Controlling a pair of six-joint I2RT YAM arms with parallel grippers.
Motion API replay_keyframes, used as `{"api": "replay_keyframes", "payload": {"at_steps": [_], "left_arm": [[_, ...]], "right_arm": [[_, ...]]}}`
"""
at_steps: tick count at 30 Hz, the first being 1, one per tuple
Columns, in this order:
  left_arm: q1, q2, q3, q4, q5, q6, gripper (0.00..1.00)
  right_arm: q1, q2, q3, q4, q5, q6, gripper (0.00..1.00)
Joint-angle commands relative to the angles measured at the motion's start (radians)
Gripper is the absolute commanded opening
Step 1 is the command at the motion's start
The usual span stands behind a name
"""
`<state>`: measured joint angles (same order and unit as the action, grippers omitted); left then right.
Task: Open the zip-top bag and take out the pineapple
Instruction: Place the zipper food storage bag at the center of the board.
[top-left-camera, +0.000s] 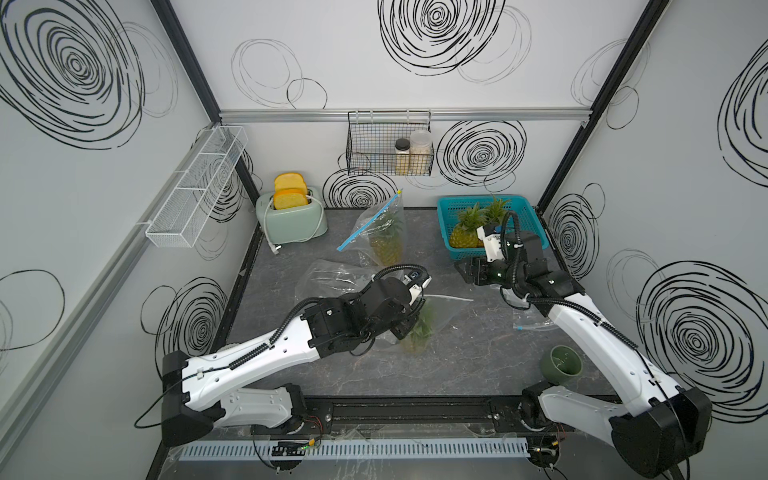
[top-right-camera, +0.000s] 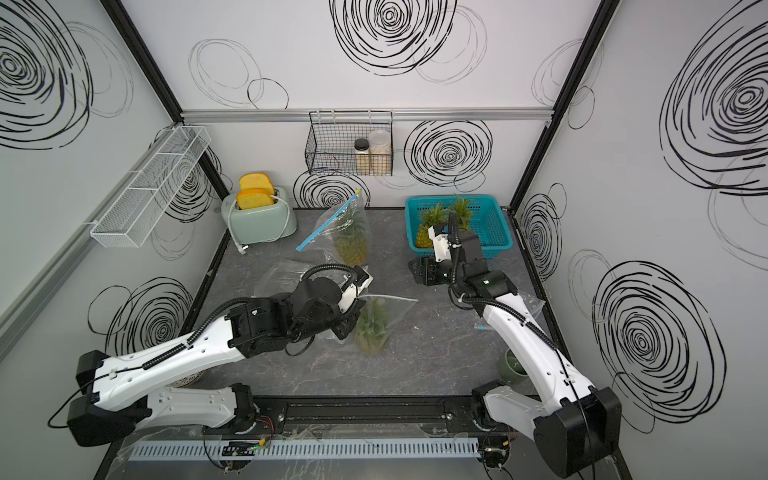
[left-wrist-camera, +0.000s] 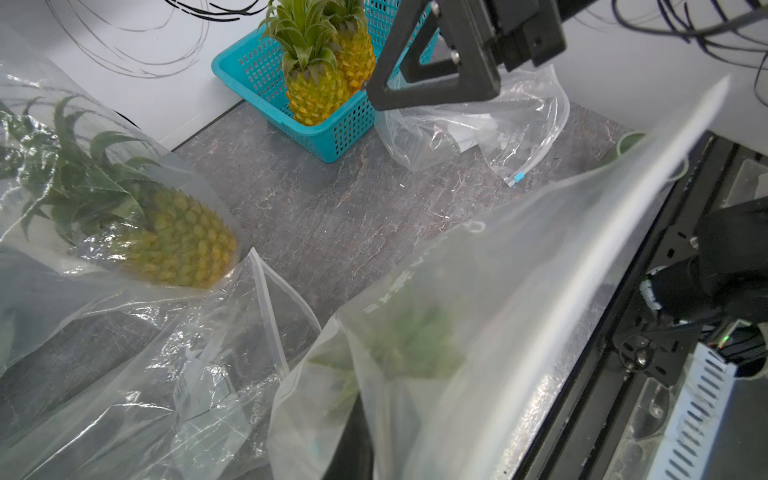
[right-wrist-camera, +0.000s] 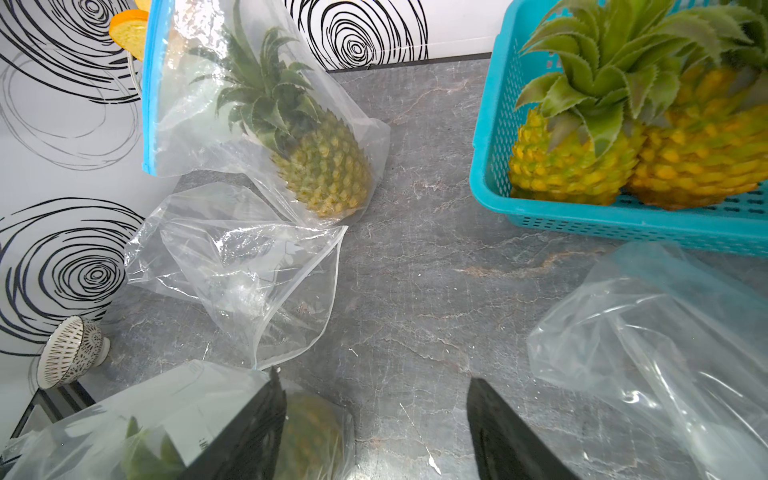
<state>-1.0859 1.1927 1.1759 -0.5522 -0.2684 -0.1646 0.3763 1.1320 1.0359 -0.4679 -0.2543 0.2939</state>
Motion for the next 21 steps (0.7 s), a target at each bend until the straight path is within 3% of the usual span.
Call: {"api": "replay_keyframes", "payload": {"at_steps": [1, 3, 6, 14, 21], "left_arm": [[-0.003, 0.000, -0.009, 0.076, -0.021, -0.016, 0.37], [-0.003, -0.004, 0.003, 0.067, -0.028, -0.013, 0.52], [-0.002, -0.011, 0.039, 0.047, -0.049, 0.010, 0.62], [0.012, 0.002, 0.130, -0.038, -0.100, 0.075, 0.65], [0.020, -0.021, 0.220, -0.116, -0.198, 0.119, 0.68]], "right_arm": [[-0.002, -0.020, 0.040, -0.044, -0.029, -0.035, 0.72], [-0.001, -0.023, 0.059, -0.063, -0.035, -0.047, 0.72], [0.001, -0.025, 0.090, -0.083, -0.047, -0.065, 0.72], [0.036, 0.011, 0.179, -0.144, -0.066, -0.115, 0.72], [0.197, 0.043, 0.318, -0.212, 0.006, -0.191, 0.72]]}}
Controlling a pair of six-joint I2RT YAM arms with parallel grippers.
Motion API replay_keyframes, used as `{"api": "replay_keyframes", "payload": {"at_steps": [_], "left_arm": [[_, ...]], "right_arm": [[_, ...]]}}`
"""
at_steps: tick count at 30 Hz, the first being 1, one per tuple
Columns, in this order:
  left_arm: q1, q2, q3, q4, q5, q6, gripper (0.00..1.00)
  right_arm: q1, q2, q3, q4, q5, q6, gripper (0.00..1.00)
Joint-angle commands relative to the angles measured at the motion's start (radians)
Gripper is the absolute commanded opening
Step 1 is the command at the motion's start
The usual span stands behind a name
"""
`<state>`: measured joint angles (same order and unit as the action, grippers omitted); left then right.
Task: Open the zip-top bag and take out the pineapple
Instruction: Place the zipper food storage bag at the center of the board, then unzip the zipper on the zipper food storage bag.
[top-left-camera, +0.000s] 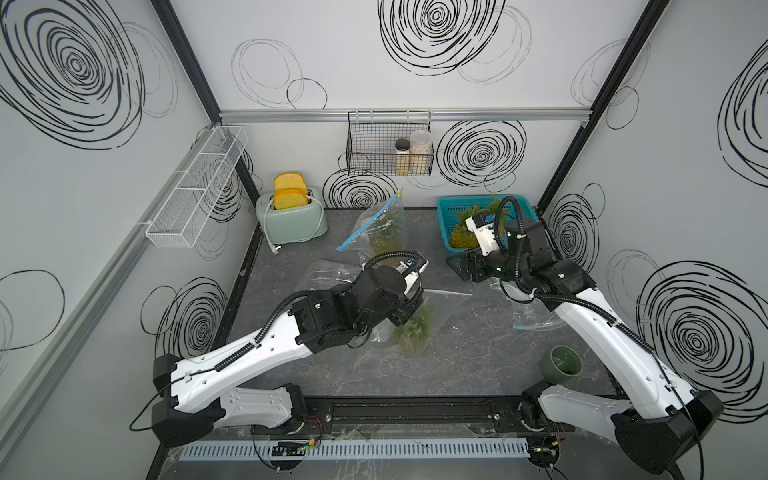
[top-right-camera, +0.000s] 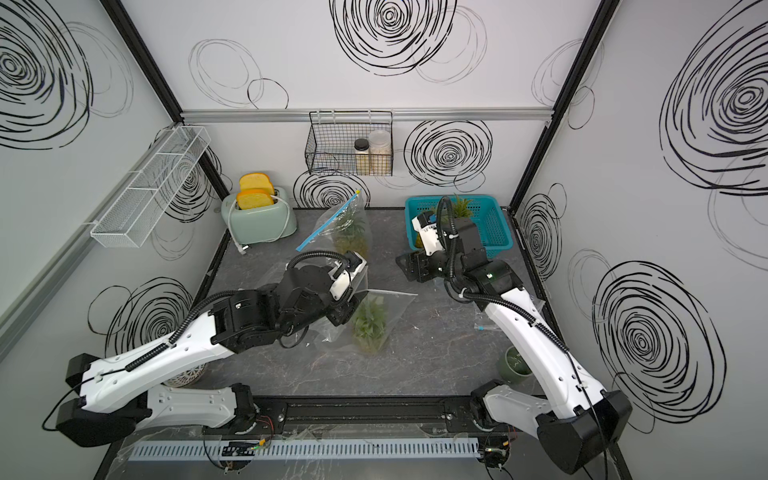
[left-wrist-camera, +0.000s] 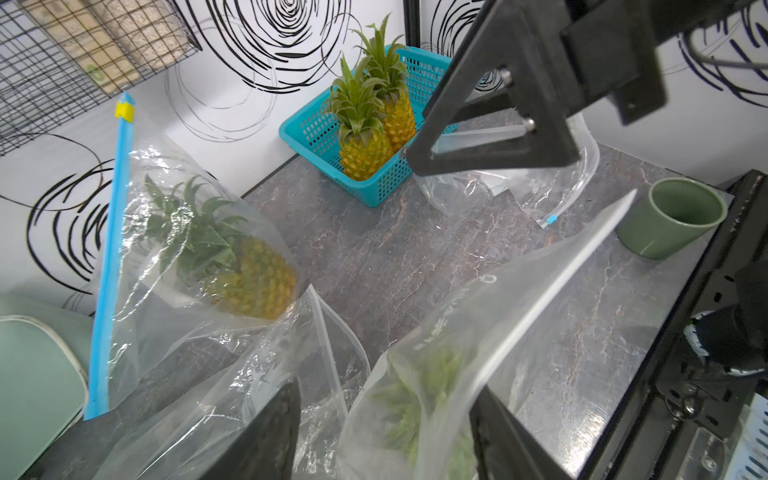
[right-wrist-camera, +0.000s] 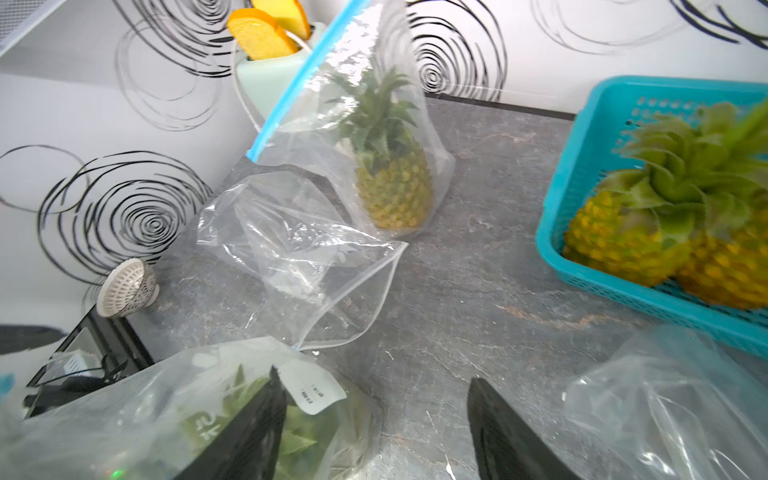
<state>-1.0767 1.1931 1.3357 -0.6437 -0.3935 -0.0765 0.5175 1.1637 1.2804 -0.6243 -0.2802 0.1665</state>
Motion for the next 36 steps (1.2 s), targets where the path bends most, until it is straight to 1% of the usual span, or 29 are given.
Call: {"api": "replay_keyframes", "payload": {"at_steps": [1, 2, 4, 7, 11, 14, 18, 24, 26, 30, 36], "left_arm": [[0.014, -0.033, 0.076, -0.044, -0.086, 0.031, 0.68], [0.023, -0.045, 0.094, -0.067, -0.098, 0.025, 0.68], [0.062, -0.079, 0.120, -0.114, -0.087, -0.009, 0.68], [0.180, -0.156, 0.112, -0.162, -0.009, -0.086, 0.67], [0.323, -0.281, -0.025, -0.144, 0.101, -0.171, 0.66], [0.407, -0.347, -0.135, -0.146, 0.134, -0.229, 0.66], [0.504, -0.432, -0.261, -0.133, 0.167, -0.287, 0.66], [0.634, -0.511, -0.376, -0.123, 0.225, -0.311, 0.65], [0.661, -0.523, -0.379, -0.118, 0.249, -0.308, 0.65], [0.699, -0.540, -0.388, -0.110, 0.273, -0.312, 0.65], [0.741, -0.552, -0.406, -0.088, 0.326, -0.313, 0.66]], "right_arm": [[0.080, 0.017, 0.098, -0.069, 0.045, -0.075, 0.72], [0.103, 0.023, 0.124, -0.083, 0.058, -0.088, 0.72], [0.137, 0.031, 0.162, -0.101, 0.066, -0.114, 0.72], [0.191, 0.043, 0.206, -0.111, 0.045, -0.161, 0.72], [0.286, 0.089, 0.262, -0.137, -0.029, -0.230, 0.72], [0.392, 0.156, 0.308, -0.175, -0.051, -0.294, 0.72], [0.509, 0.274, 0.389, -0.223, -0.017, -0.341, 0.72], [0.552, 0.419, 0.510, -0.276, -0.051, -0.376, 0.72], [0.569, 0.459, 0.549, -0.303, -0.048, -0.390, 0.71], [0.589, 0.523, 0.607, -0.353, -0.040, -0.408, 0.71], [0.600, 0.578, 0.650, -0.389, -0.083, -0.412, 0.67]]}}
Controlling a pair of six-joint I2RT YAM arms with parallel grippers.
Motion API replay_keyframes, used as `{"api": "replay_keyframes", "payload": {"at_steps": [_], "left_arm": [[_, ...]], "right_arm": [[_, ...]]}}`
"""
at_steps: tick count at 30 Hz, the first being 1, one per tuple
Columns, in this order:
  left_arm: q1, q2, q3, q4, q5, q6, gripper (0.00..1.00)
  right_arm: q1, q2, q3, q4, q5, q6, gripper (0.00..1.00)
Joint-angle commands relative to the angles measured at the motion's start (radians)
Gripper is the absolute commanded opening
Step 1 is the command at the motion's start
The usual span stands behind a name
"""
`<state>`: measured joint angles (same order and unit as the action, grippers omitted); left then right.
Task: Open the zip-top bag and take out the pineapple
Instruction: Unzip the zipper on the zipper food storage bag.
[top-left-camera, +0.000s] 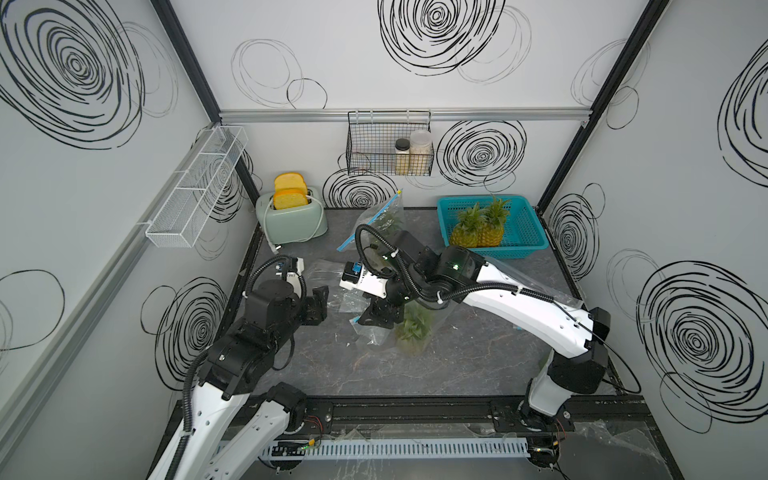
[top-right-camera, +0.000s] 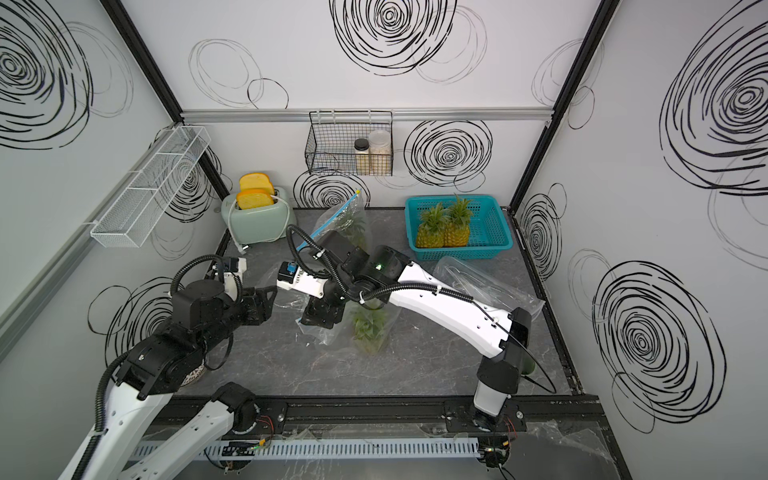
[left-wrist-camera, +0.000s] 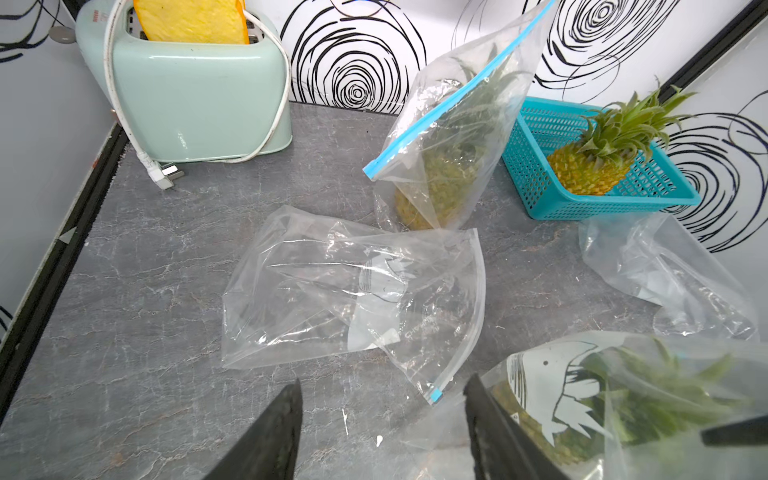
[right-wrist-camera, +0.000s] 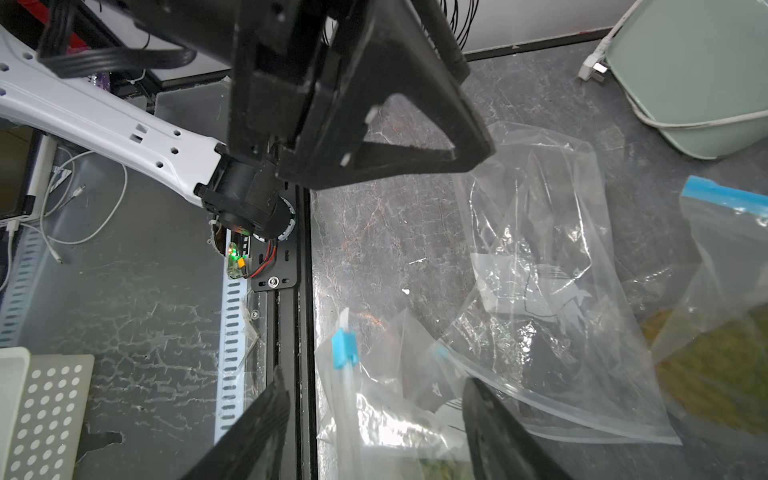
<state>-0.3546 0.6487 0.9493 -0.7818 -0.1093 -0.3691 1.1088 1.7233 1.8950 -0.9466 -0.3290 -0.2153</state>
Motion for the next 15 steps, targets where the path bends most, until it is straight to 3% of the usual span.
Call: {"api": "replay_keyframes", "payload": {"at_steps": [1, 9, 15], "left_arm": [[0.023, -0.008, -0.021, 0.052, 0.048, -0.021, 0.66], [0.046, -0.006, -0.026, 0.063, 0.078, -0.013, 0.66], [0.049, -0.006, -0.027, 0.065, 0.087, -0.011, 0.66]], "right_arm": [[0.012, 0.024, 0.038, -0.072, -0.038, -0.031, 0.66], [0.014, 0.053, 0.029, -0.065, -0.064, -0.023, 0.57], [0.017, 0.065, 0.042, -0.078, -0.073, -0.034, 0.58]]}}
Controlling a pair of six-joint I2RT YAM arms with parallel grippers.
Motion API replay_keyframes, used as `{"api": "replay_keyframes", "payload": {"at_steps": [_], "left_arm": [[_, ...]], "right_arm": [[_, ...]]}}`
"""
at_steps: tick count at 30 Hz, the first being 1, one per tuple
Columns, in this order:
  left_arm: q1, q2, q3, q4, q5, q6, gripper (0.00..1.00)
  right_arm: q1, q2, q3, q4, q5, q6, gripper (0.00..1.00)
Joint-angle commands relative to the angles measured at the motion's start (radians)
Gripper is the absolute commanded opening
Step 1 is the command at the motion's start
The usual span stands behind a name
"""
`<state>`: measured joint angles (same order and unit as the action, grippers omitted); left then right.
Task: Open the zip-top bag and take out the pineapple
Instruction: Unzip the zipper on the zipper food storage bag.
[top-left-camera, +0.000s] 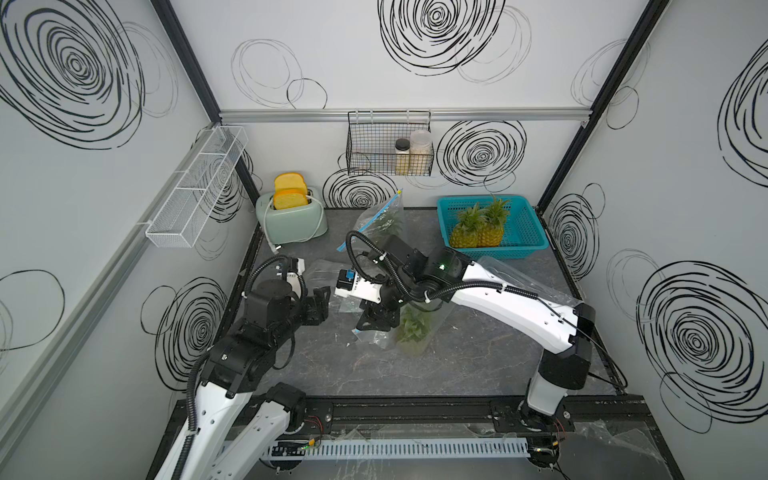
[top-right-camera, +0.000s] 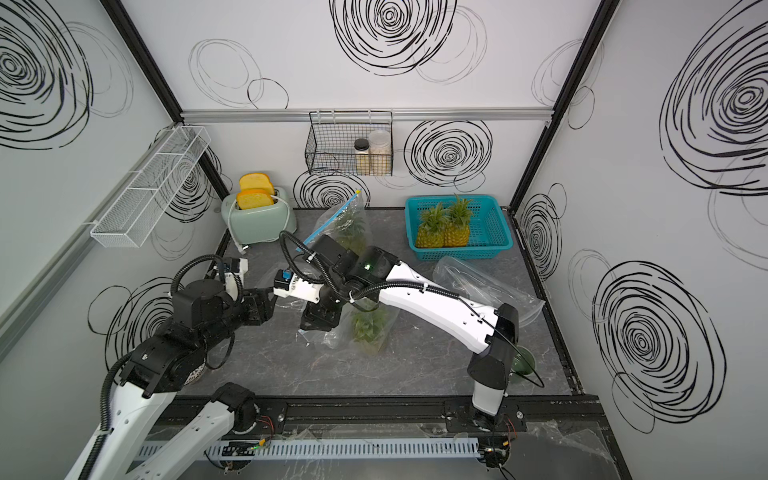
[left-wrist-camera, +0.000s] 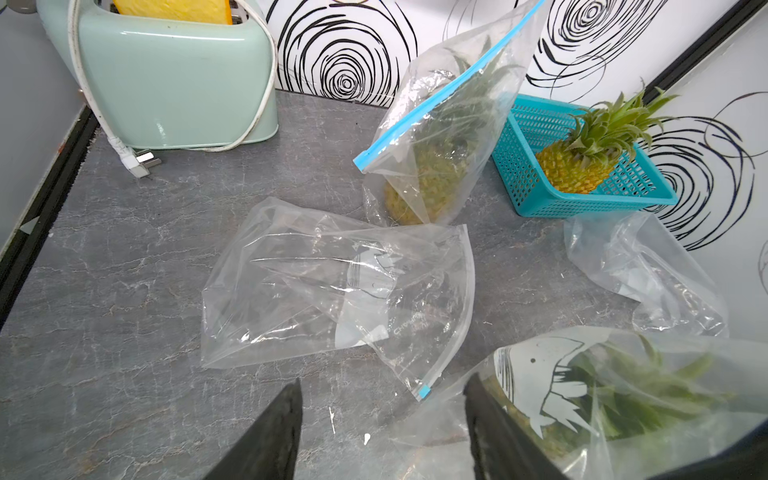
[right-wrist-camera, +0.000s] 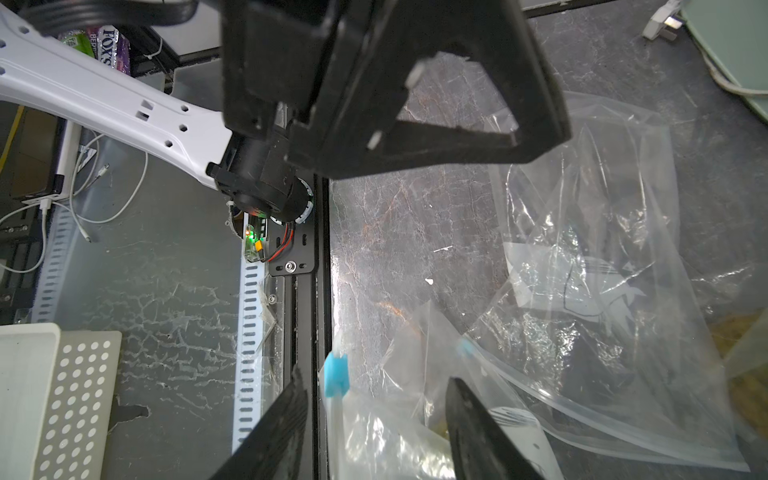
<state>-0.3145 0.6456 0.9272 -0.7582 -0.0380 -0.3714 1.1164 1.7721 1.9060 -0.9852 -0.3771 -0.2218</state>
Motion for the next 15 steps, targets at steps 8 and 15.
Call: {"api": "replay_keyframes", "payload": {"at_steps": [8, 15], "left_arm": [[0.015, -0.010, -0.014, 0.051, 0.021, -0.017, 0.65], [0.023, -0.015, -0.017, 0.051, 0.027, -0.018, 0.65]], "right_arm": [[0.048, 0.020, 0.059, -0.086, 0.025, -0.130, 0.63], [0.094, 0.040, 0.063, -0.091, 0.091, -0.151, 0.65]]}}
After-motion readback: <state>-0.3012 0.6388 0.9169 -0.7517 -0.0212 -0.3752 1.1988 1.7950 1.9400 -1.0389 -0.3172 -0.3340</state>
